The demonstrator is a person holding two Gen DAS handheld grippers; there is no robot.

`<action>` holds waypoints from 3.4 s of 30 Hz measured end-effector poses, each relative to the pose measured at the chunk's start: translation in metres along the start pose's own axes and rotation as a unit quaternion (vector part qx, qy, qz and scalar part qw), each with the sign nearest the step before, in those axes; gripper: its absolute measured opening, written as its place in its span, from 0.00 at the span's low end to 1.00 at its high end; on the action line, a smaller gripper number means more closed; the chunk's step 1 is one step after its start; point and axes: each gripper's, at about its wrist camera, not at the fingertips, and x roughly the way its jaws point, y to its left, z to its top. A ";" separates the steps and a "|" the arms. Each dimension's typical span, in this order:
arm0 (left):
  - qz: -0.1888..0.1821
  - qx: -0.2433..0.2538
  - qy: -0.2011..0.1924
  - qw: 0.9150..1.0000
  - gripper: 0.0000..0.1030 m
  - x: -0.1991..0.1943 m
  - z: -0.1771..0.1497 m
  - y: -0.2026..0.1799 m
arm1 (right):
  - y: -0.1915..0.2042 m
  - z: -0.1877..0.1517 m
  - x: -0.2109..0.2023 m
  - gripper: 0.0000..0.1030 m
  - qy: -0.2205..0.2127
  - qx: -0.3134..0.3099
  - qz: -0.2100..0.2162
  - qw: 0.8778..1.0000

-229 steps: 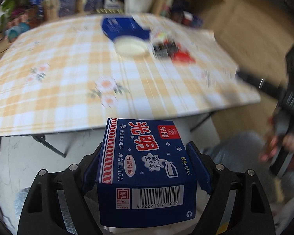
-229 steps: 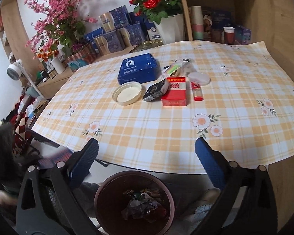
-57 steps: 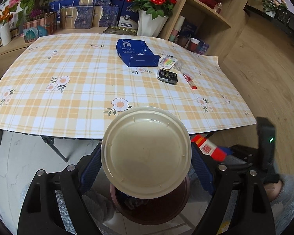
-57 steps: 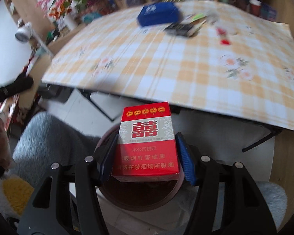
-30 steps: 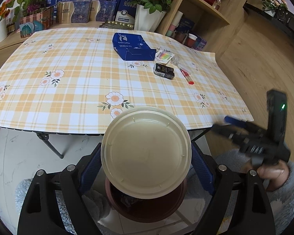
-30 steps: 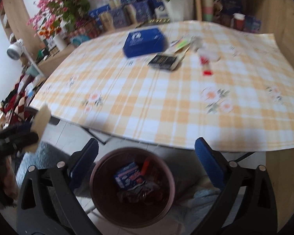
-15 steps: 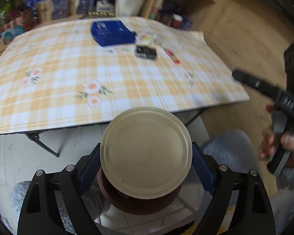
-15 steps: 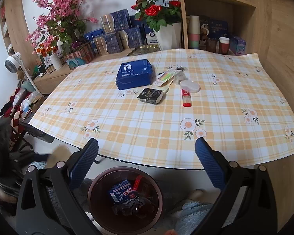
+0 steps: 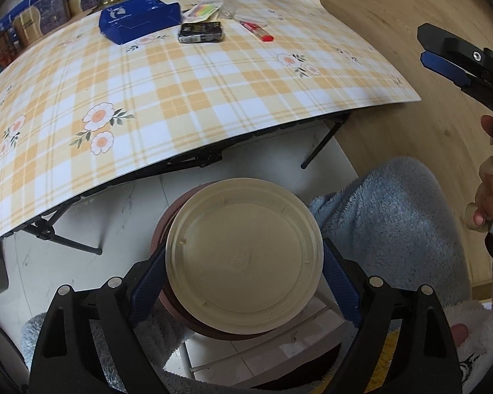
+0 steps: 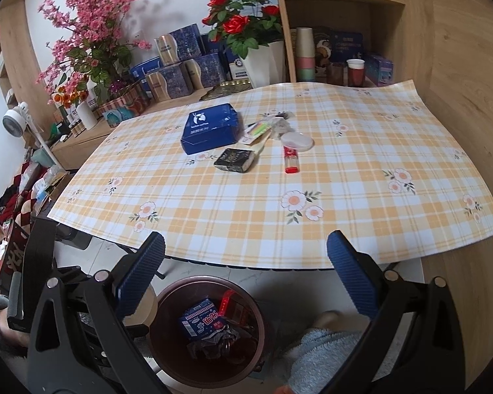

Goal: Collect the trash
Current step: 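Lower the white lid over the bin and open the left tool, then move both tools back to the table toward the blue luckin coffee bag, then close the left tool on the blue luckin coffee bag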

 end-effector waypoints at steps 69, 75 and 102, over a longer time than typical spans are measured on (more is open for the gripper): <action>-0.030 -0.300 -0.195 0.933 0.81 -0.032 0.135 0.251 | 0.043 0.178 0.320 0.52 0.142 0.145 0.002 0.979; -0.060 -0.325 -0.187 0.925 0.77 -0.009 0.158 0.270 | 0.033 0.172 0.326 0.36 0.131 0.141 0.002 0.981; -0.204 -0.410 -0.175 0.871 0.44 0.083 0.216 0.263 | 0.005 0.149 0.318 0.31 0.083 0.187 0.075 0.976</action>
